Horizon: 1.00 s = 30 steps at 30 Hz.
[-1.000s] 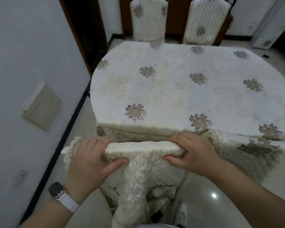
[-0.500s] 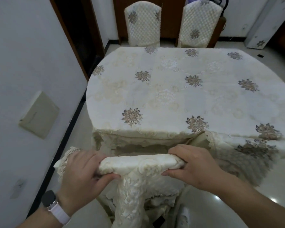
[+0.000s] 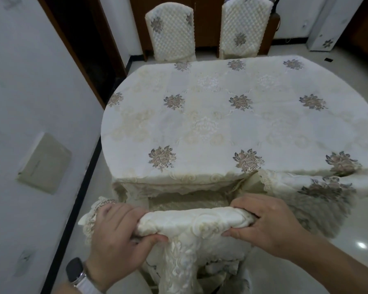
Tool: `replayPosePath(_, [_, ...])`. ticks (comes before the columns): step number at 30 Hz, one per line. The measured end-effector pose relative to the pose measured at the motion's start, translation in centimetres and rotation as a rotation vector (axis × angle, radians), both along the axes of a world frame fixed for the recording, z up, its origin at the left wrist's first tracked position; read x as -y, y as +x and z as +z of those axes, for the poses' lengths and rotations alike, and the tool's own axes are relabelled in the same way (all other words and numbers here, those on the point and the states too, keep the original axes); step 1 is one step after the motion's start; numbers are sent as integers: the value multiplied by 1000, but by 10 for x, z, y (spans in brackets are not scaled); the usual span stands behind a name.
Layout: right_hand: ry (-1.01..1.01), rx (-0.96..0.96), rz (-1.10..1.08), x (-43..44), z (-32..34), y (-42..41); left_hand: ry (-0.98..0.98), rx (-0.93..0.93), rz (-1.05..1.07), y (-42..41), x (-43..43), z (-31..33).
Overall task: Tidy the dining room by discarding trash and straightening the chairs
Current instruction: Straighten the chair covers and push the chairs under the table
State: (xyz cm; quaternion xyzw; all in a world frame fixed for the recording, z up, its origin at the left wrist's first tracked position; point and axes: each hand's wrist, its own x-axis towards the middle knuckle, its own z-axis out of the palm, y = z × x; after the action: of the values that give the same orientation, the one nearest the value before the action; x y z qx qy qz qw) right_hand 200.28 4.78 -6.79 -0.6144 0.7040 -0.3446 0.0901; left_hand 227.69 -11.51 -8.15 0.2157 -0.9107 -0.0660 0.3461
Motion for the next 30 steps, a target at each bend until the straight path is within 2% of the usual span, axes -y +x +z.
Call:
replayPosePath(11, [64,82,-143,-3,5,-26,5,-1,-103,-53,33,8])
replayPosePath(17, [-5,63,-197,13,2,-18,35,-28,-114,-58,56,3])
replayPosePath(30, [-90,-89,-146,42,-10,-12,135,-22,-129,-47,86,4])
